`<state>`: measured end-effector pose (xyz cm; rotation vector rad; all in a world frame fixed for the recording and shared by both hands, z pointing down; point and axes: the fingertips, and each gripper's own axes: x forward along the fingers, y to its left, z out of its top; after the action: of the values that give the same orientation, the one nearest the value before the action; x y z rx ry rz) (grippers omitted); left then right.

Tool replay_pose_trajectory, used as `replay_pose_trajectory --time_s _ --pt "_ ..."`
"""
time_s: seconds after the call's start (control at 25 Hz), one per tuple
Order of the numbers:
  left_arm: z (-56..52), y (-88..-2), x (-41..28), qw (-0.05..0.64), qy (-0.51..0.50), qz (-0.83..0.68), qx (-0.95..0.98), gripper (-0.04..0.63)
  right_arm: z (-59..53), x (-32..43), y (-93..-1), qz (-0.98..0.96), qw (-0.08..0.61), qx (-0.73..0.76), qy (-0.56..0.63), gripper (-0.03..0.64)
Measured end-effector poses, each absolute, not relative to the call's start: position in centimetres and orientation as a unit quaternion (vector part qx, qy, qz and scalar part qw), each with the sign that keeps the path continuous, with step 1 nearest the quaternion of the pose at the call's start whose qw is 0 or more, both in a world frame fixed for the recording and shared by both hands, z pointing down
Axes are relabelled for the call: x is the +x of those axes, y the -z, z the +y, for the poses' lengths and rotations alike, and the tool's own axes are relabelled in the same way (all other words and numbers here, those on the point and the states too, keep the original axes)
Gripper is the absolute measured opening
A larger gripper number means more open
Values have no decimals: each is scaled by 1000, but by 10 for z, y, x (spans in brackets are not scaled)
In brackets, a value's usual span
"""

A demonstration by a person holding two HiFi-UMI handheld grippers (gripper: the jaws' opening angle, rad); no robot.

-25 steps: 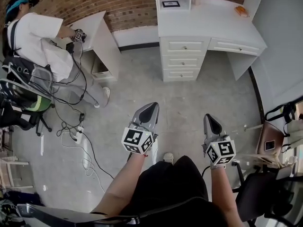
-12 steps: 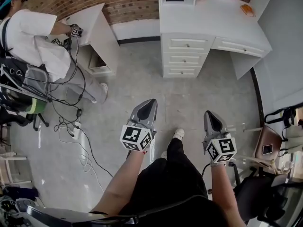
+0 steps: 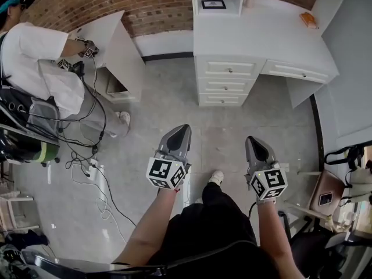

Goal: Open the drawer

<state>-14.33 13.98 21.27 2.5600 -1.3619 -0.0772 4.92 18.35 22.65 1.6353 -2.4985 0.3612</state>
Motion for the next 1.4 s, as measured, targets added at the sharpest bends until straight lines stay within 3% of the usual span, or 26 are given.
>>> replay_pose_trajectory --time_s 0.76,1.4 --pt "31 -252 -84 143 -8 -452 880 3 72 105 -277 -821 88 541 -162 2" --pt "-52 -308 -44 166 -4 -417 894 3 -18 99 -318 -828 98 527 -164 2"
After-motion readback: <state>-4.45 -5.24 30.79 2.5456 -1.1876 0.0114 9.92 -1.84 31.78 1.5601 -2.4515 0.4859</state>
